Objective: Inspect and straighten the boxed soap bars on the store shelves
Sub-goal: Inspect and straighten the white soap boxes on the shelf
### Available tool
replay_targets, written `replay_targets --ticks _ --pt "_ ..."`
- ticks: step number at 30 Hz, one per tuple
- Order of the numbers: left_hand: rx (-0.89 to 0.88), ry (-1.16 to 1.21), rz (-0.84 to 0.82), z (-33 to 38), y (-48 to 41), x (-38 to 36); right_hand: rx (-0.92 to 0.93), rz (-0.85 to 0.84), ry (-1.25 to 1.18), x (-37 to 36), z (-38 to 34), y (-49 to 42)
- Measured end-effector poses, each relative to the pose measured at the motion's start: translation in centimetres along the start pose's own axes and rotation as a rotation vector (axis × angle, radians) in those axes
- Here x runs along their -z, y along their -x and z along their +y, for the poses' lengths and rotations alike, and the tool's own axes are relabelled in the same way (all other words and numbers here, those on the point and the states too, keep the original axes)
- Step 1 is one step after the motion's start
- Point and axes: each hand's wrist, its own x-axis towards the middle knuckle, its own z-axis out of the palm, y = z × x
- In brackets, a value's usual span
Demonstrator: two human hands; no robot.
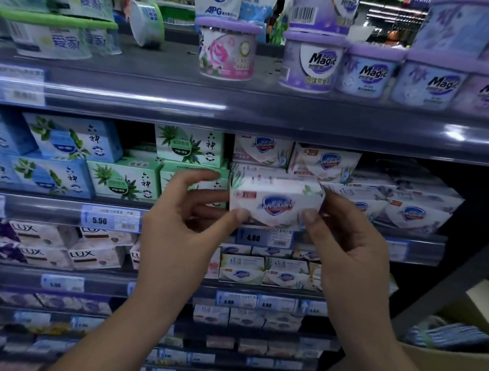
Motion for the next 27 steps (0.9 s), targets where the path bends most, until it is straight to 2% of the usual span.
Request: replay_targets --ticks 5,15,27 --pt "0.064 -0.126 0.039 -0.9 -0.9 -2.2 -0.086 0.07 0.125 0.5 0.9 -1.4" --pt "0.078 -0.366 -0.064 -2.8 -0.4 -3.7 -0.235 -0.117 0.426 0.7 3.2 -2.1" --pt "0.093 -0.516 -0.12 -2.5 -0.3 -3.5 -0.235 -0.116 0.45 0.7 3.0 -2.4"
